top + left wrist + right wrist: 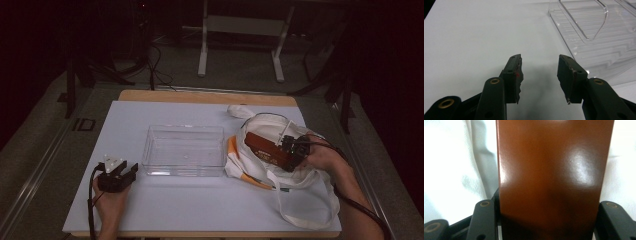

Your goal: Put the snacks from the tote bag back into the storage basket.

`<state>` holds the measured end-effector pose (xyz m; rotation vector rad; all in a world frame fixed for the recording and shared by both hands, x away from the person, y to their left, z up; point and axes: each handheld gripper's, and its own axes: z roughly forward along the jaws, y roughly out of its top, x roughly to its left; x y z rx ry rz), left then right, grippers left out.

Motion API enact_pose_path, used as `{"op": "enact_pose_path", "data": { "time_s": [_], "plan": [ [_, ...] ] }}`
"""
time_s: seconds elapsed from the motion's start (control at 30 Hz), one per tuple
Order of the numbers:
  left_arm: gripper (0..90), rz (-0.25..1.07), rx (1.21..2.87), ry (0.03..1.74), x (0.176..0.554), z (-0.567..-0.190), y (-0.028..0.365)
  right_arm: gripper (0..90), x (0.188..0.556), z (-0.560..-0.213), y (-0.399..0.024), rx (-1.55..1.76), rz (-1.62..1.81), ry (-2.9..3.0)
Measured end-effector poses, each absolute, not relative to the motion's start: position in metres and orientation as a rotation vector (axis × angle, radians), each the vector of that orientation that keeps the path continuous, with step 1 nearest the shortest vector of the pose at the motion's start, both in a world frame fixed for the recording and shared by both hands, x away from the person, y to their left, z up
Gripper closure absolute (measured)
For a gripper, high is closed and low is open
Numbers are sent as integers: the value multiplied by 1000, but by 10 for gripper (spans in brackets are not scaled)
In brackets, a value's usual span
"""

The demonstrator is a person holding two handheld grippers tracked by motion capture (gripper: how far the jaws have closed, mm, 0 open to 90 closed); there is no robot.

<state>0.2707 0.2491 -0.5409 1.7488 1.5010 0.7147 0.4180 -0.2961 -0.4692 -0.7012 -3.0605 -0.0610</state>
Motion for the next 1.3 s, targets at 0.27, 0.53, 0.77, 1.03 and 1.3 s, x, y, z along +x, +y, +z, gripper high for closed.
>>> {"op": "enact_pose_path", "data": {
  "time_s": [0.27,0.53,0.77,1.03,1.3],
  "plan": [
    [549,715,1749,1500,271,-541,249,432,412,-458,-300,-681,-99,-3063],
    [550,717,1749,1500,271,-541,249,432,409,-447,-303,-665,-112,-3082],
    [549,717,1749,1501,271,-541,249,432,406,-439,-304,-658,-127,-3094],
    [550,716,1749,1501,271,-541,249,431,403,-427,-307,-651,-145,-3114],
    [550,716,1749,1501,271,-541,249,432,402,-416,-309,-641,-169,-3126]
  ]
}}
